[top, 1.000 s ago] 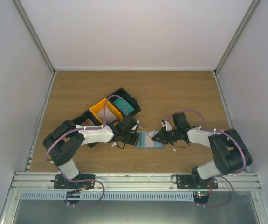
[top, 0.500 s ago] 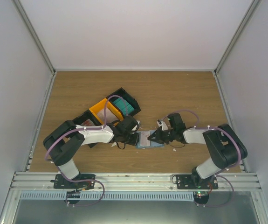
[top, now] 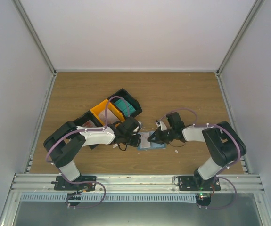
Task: Put the credit cards into the card holder
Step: Insert the credit card into the card holder.
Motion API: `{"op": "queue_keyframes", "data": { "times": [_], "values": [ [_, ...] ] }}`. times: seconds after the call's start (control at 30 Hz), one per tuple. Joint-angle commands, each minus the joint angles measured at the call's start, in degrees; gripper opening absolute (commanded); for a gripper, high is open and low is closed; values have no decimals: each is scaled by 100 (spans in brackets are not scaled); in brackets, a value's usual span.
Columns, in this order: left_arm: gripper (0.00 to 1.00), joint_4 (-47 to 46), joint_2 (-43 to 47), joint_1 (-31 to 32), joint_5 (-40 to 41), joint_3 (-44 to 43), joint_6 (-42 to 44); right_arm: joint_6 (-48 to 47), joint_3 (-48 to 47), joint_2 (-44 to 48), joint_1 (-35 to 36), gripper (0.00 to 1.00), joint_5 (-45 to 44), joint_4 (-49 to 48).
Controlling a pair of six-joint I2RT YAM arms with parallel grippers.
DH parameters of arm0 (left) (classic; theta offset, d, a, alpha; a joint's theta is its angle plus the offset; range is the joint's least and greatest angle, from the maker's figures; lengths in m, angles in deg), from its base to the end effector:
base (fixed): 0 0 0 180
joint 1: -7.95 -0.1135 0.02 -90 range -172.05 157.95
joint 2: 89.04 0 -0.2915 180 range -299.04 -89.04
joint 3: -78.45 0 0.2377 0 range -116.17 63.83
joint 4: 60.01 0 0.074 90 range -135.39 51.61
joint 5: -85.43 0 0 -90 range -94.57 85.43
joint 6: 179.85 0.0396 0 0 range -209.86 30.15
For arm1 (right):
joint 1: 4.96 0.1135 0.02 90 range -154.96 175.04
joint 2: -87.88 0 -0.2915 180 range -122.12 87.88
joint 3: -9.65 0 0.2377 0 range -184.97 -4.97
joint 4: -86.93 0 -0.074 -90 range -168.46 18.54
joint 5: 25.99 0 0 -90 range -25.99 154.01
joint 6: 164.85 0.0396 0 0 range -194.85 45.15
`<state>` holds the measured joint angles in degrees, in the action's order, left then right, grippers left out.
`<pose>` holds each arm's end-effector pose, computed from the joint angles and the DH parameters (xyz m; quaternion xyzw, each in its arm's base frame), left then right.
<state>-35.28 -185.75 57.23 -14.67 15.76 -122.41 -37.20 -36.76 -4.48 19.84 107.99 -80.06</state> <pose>0.1968 -0.2392 0.1734 0.1629 0.9457 -0.2398 0.1472 0.2155 0.1299 0.1461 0.0004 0.8990 0.4371 0.0251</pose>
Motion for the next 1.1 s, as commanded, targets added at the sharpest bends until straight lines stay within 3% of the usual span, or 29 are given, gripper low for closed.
{"op": "queue_keyframes", "data": {
  "times": [0.0, 0.3, 0.63, 0.9, 1.07],
  "values": [
    [13, -7, -163, 73, 75, 109, -16, -264, -108, -284, 168, 2, -400, 385],
    [15, 223, -65, 73, 168, -34, 157, -387, -259, 3, 237, 7, -952, 849],
    [31, 1058, 542, 71, 641, -654, 567, -563, -848, 1215, 247, 40, -2260, 2168],
    [52, 1822, 1098, 11, 1228, -1287, 976, -688, -1139, 1687, 367, 46, -2611, 2432],
    [56, 2386, 1443, -258, 1516, -1518, 1145, -627, -1209, 1736, 608, 48, -2647, 2285]
  ]
}}
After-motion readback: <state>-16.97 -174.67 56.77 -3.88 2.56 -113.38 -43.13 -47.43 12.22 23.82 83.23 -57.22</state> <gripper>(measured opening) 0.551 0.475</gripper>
